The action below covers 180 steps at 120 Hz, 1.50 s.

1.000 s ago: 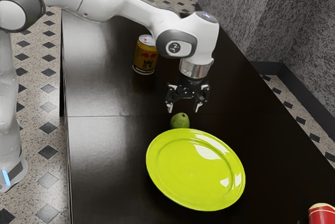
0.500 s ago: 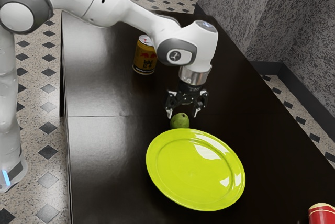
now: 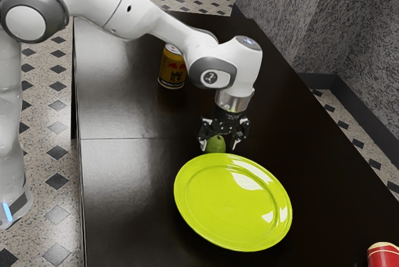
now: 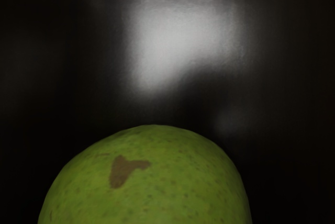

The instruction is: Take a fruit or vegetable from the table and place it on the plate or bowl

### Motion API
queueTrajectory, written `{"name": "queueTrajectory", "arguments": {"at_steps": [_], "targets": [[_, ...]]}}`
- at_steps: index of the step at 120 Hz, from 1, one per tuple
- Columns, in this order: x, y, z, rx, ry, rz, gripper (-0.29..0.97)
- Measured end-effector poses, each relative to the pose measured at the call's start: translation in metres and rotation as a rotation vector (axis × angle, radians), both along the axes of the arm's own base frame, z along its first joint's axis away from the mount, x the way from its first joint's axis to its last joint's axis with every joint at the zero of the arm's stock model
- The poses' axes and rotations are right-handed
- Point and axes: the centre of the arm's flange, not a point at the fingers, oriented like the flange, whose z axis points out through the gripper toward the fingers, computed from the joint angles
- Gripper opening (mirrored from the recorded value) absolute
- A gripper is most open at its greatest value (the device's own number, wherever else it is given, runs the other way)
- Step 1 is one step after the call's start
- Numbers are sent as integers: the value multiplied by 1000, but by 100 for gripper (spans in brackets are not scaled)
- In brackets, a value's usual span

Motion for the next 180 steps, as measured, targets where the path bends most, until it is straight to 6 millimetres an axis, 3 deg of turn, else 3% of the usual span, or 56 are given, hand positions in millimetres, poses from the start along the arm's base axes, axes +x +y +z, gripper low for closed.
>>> {"name": "queueTrajectory", "arguments": {"at_steps": [73, 109, 125, 158, 170, 180], "targets": [[6, 2, -14, -2, 8, 9, 66], [5, 11, -13, -2, 18, 3, 23], [4, 15, 3, -3, 3, 1, 17], [-19, 13, 76, 1, -72, -19, 18], [-25, 11, 87, 6, -72, -27, 17], [-28, -4, 89, 9, -66, -58, 17]]}}
